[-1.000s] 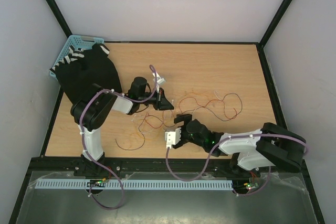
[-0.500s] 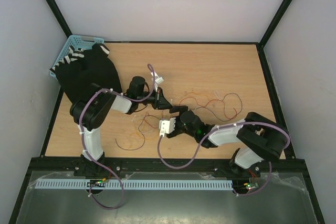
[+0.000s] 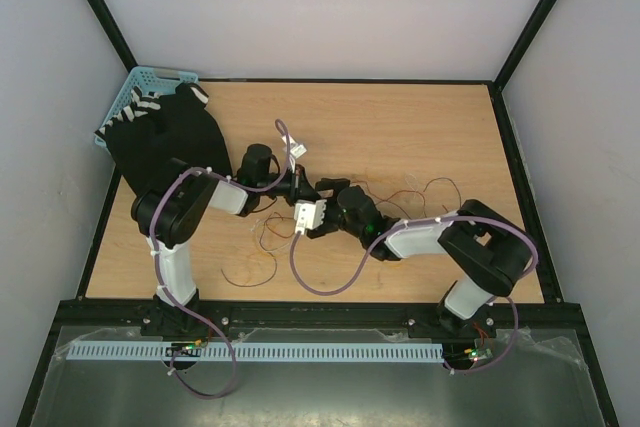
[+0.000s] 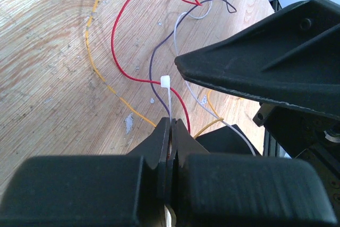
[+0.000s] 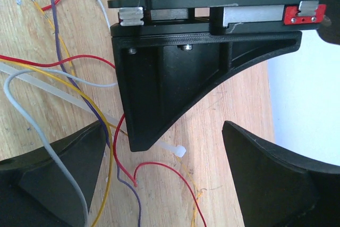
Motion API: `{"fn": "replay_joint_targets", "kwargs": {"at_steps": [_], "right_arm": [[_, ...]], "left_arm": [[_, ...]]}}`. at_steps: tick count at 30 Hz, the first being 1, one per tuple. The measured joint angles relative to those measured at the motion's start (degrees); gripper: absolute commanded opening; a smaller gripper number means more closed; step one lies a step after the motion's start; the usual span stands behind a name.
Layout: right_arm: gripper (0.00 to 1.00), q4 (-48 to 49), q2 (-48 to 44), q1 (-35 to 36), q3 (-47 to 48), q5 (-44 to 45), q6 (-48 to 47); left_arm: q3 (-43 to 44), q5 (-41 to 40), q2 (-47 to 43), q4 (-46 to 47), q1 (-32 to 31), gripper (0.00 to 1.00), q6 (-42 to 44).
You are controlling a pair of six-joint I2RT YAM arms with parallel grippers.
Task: Zip-tie the wires
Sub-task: Tie the cable at the center of the board.
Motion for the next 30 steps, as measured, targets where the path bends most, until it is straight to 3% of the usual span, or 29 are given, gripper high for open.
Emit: {"fn": "replay_joint_targets", "kwargs": {"at_steps": [14, 30], "right_arm": [[0.99, -4.7, -8.0, 3.2, -7.5, -0.2, -6.2], [0.99, -7.8, -17.2, 7.0, -12.3, 2.5, -0.7]], "left_arm": [[0.0, -0.9, -0.2, -2.0, 0.0, 0.0, -3.0], [-0.3, -15.0, -0.8, -2.9, -1.0, 0.0, -9.3]]}}
